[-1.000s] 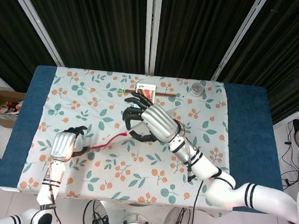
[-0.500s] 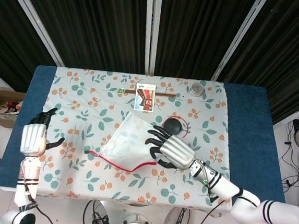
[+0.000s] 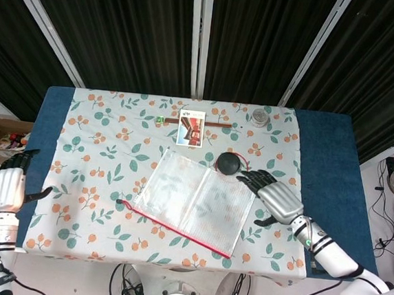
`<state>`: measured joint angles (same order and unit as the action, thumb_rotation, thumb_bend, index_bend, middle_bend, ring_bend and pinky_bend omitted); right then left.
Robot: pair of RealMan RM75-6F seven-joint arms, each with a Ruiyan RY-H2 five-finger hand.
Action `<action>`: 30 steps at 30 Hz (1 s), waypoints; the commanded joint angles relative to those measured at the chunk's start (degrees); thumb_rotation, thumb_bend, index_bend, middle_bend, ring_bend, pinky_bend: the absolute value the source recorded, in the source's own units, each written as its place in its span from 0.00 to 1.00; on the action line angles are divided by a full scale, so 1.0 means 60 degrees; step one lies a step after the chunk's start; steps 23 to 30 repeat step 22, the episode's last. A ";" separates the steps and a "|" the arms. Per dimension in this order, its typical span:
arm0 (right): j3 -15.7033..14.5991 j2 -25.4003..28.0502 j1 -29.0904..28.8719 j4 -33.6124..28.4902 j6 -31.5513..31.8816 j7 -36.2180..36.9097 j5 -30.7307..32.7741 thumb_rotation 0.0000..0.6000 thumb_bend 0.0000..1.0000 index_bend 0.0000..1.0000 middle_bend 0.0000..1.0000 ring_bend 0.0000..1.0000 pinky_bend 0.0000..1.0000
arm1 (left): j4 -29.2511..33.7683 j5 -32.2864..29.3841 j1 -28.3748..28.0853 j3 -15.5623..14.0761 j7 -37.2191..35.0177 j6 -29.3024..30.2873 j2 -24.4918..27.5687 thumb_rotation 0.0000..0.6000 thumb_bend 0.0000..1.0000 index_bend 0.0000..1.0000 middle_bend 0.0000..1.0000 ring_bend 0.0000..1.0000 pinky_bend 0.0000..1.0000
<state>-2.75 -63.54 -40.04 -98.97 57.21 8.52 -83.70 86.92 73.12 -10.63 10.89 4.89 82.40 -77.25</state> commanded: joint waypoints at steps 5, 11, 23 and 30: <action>0.0221 0.0209 0.2227 0.0749 0.2790 0.0153 0.0867 1.00 0.13 0.00 0.02 0.00 0.00 | -0.0503 0.0310 0.0499 -0.0395 -0.0447 0.0429 0.0338 1.00 0.02 0.21 0.21 0.19 0.23; 0.0152 -0.0061 0.3686 0.1056 0.4635 -0.0103 0.0772 1.00 0.15 0.00 0.02 0.00 0.00 | -0.0697 0.1185 0.1010 -0.0910 -0.0405 0.1355 0.0403 1.00 0.02 0.22 0.21 0.17 0.19; -0.0204 -0.0386 0.5111 0.2046 0.5823 0.0960 -0.0292 1.00 0.15 0.00 0.03 0.00 0.00 | 0.0350 0.2239 0.1856 -0.2046 -0.0296 0.1889 0.0934 1.00 0.02 0.22 0.21 0.17 0.19; -0.0204 -0.0386 0.5111 0.2046 0.5823 0.0960 -0.0292 1.00 0.15 0.00 0.03 0.00 0.00 | 0.0350 0.2239 0.1856 -0.2046 -0.0296 0.1889 0.0934 1.00 0.02 0.22 0.21 0.17 0.19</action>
